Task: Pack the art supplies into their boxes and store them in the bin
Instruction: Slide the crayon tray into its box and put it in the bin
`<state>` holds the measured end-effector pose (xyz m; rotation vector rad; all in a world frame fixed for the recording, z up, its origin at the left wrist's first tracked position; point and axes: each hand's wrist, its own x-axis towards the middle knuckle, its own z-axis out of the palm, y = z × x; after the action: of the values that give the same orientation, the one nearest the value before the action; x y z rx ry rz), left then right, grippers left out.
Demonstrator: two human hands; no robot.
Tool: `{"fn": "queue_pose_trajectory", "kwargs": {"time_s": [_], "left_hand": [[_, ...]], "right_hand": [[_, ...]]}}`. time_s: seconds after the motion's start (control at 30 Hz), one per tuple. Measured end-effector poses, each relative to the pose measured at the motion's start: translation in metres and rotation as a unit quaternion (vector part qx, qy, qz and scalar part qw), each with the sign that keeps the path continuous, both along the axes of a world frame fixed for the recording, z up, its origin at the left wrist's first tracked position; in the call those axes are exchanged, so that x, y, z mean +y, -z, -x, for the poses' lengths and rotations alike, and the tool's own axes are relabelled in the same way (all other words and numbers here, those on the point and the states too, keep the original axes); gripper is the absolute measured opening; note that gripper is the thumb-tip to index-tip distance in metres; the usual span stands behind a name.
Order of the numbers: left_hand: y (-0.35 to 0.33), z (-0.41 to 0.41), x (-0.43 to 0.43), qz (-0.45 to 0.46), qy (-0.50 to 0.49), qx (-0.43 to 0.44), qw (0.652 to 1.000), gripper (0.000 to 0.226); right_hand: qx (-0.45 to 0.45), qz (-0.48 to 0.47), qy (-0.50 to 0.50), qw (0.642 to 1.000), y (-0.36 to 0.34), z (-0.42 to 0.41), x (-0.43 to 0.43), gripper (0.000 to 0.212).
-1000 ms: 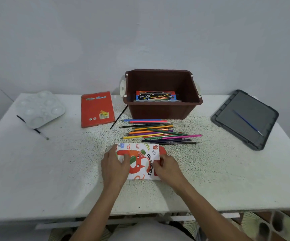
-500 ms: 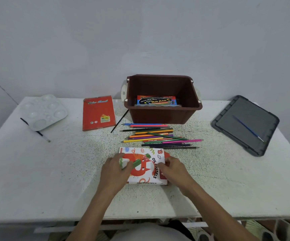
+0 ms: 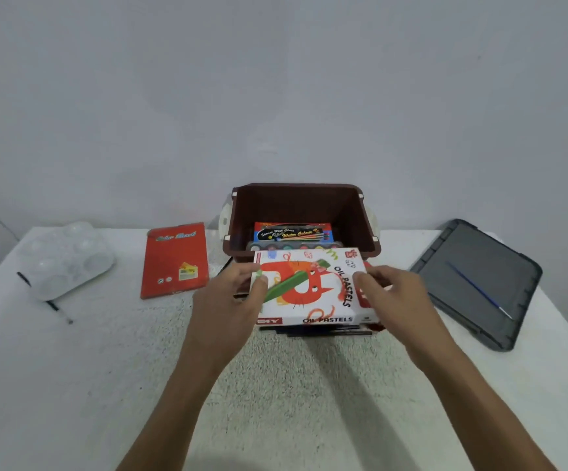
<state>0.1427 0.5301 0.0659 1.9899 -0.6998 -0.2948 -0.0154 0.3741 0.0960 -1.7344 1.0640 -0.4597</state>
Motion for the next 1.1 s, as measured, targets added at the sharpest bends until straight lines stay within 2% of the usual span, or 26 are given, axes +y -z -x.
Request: {"fn": "queue_pose_trajectory", "kwargs": {"time_s": [0.23,0.33,0.43,0.53,0.7,0.77,0.87,1.1], "left_hand": [[-0.009,-0.044,-0.059,0.012,0.009,-0.048,0.999,0.020],[0.004,-0.071,-0.090,-0.016,0.026,-0.054,0.998,0.021],[0.018,-0.097,-0.119,-0.083,0.030,-0.049,0.995,0.029],[0.027,-0.115,-0.141,-0.175,0.057,-0.064,0.981,0.036],[0.044,-0.126,-0.160,-0.299,0.131,-0.029,0.945,0.055],[0.048,-0.128,-0.164,-0.327,0.159,-0.032,0.931,0.069],[0.054,-0.134,-0.165,-0.344,0.167,-0.023,0.924,0.085],[0.057,-0.135,-0.169,-0.351,0.163,-0.033,0.922,0.061]], "right_hand": [[0.006,0.063,-0.010,0.998,-0.013,-0.055,-0.059,0.013],[0.043,0.120,-0.027,0.992,0.001,-0.086,-0.084,0.025],[0.068,0.143,-0.051,0.986,0.020,-0.112,-0.105,0.040],[0.131,0.180,-0.087,0.971,0.038,-0.129,-0.121,0.041],[0.216,0.211,-0.155,0.941,0.069,-0.139,-0.131,0.038],[0.237,0.253,-0.167,0.923,0.075,-0.142,-0.131,0.041],[0.252,0.252,-0.182,0.916,0.079,-0.145,-0.133,0.046],[0.276,0.226,-0.215,0.909,0.085,-0.148,-0.139,0.051]]}}
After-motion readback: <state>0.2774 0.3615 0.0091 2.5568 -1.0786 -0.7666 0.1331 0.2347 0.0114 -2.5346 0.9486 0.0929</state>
